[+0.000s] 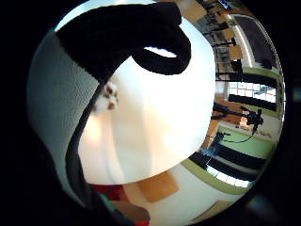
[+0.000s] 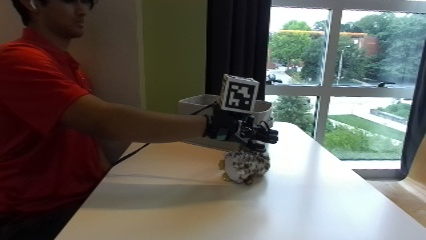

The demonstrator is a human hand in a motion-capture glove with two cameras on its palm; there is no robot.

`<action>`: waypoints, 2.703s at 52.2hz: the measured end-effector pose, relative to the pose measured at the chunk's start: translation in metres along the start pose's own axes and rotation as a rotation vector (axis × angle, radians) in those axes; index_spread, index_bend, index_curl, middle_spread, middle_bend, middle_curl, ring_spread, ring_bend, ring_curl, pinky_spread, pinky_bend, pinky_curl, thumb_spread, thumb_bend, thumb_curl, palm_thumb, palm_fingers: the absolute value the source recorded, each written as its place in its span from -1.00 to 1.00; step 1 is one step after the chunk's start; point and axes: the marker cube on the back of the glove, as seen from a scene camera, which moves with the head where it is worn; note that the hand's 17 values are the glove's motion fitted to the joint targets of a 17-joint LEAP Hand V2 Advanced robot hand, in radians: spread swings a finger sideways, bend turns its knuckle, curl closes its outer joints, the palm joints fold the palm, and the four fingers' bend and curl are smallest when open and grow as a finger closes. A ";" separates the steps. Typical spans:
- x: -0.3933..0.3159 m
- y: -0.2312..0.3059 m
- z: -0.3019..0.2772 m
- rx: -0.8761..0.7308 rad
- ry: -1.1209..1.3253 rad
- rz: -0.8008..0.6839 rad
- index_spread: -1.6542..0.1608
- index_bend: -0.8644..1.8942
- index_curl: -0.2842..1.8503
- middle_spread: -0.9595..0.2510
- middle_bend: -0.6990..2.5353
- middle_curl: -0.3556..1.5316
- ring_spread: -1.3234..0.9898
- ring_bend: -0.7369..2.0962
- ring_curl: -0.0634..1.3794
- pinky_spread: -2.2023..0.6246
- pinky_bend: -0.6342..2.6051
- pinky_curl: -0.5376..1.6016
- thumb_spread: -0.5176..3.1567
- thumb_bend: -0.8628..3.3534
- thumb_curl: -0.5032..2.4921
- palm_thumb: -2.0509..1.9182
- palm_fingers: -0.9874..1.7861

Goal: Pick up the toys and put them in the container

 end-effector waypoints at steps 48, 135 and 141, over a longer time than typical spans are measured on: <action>0.006 -0.043 0.060 -0.077 0.134 0.063 0.34 -0.28 -0.57 0.30 -0.45 -0.32 -0.06 0.11 -0.38 0.41 0.18 -0.13 -0.05 -0.57 -0.42 0.17 -0.09; -0.155 0.010 -0.159 0.400 -0.030 -0.243 0.18 -0.09 -0.17 -0.02 -0.02 0.15 -0.23 0.36 -0.19 0.22 -0.04 -0.14 -0.52 -0.60 -0.02 0.33 0.50; -0.195 0.013 -0.170 0.400 -0.027 -0.297 0.17 -0.13 -0.12 -0.03 -0.02 0.15 -0.23 0.36 -0.20 0.21 -0.04 -0.14 -0.52 -0.60 -0.01 0.33 0.50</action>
